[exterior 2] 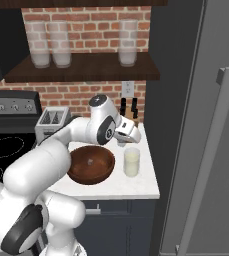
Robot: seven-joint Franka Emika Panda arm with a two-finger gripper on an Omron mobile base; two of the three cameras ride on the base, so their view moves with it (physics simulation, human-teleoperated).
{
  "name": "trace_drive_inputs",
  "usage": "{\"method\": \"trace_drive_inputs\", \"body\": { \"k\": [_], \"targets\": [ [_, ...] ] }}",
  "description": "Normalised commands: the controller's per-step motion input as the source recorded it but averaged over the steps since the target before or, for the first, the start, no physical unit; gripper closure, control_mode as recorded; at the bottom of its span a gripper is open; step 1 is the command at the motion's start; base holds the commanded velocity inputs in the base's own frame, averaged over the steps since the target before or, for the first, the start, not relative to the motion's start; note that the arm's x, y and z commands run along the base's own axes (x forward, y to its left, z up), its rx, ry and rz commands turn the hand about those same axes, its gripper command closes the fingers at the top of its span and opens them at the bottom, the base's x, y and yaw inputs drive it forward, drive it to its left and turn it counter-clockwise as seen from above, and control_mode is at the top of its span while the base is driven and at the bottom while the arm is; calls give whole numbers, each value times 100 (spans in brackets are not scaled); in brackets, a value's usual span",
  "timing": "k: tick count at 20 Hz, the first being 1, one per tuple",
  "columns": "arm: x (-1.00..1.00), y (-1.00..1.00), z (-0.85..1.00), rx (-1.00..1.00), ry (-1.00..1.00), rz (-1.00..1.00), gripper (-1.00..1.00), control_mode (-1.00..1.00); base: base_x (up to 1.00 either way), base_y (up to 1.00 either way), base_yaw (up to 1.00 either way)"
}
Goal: Grab a lemon wedge from the fridge and one ice cube from the ice bowl, and put them in the glass of lemonade.
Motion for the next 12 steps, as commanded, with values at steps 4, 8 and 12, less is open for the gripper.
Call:
{"method": "trace_drive_inputs", "body": {
  "k": [4, 8, 12],
  "targets": [
    [0, 0, 0, 0, 0, 0, 100, -100, 0, 0, 0],
    [0, 0, 0, 0, 0, 0, 100, -100, 0, 0, 0],
    [1, 0, 0, 0, 0, 0, 100, -100, 0, 0, 0]
  ]
}}
